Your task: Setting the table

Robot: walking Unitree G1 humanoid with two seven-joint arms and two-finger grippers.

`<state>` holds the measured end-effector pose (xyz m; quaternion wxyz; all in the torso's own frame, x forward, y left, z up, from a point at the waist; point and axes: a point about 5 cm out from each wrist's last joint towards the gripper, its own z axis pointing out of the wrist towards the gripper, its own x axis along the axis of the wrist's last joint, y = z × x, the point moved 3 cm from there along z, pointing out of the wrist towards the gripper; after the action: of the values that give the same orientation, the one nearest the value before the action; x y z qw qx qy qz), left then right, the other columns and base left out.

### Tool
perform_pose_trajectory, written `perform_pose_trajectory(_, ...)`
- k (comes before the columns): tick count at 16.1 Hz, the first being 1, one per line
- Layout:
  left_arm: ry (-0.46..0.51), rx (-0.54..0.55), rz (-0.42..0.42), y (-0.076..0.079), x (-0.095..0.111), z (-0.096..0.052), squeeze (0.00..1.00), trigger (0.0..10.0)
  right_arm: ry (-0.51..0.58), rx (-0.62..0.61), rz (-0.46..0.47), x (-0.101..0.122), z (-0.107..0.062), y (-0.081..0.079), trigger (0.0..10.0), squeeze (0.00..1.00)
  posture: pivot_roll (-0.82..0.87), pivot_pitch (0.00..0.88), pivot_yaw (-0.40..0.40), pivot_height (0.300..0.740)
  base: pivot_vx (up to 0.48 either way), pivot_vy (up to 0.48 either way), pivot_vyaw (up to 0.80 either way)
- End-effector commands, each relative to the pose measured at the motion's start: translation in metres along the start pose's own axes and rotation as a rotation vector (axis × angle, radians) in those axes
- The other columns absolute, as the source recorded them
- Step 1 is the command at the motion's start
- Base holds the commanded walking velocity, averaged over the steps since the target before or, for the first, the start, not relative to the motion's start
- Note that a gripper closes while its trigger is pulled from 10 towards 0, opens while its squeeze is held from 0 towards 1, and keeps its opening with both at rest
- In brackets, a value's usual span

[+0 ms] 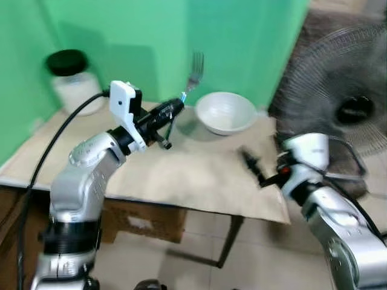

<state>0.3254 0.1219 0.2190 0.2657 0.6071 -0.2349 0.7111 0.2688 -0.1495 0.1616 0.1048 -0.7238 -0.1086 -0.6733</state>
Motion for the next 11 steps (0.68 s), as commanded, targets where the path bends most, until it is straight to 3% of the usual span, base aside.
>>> perform_pose_trajectory(1, 0.026, 0.057, 0.110, 0.003, 0.010, 0.001, 0.00, 10.0, 0.017, -0.078, 0.004, 0.004, -0.005, 0.008, 10.0, 0.00, 0.07, 0.000, 0.000, 0.740, 0.000, 0.000, 0.00)
perform_pose_trajectory(5, 0.055, 0.233, 0.200, 0.005, 0.013, -0.014, 0.00, 10.0, 0.085, -0.144, -0.011, 0.016, -0.004, 0.012, 10.0, 0.00, 0.08, 0.000, -0.018, 0.740, 0.000, 0.000, 0.00)
perform_pose_trajectory(7, -0.017, 0.340, 0.189, -0.005, 0.005, -0.020, 0.00, 10.0, 0.102, -0.148, -0.043, 0.020, -0.002, 0.014, 10.0, 0.00, 0.10, 0.000, -0.032, 0.740, 0.000, 0.000, -0.80)
perform_pose_trajectory(11, 0.002, 0.398, 0.266, -0.008, 0.017, -0.026, 0.00, 10.0, 0.172, -0.102, -0.028, 0.030, 0.005, 0.002, 10.0, 0.00, 0.13, 0.000, -0.059, 0.740, 0.000, 0.000, -0.80)
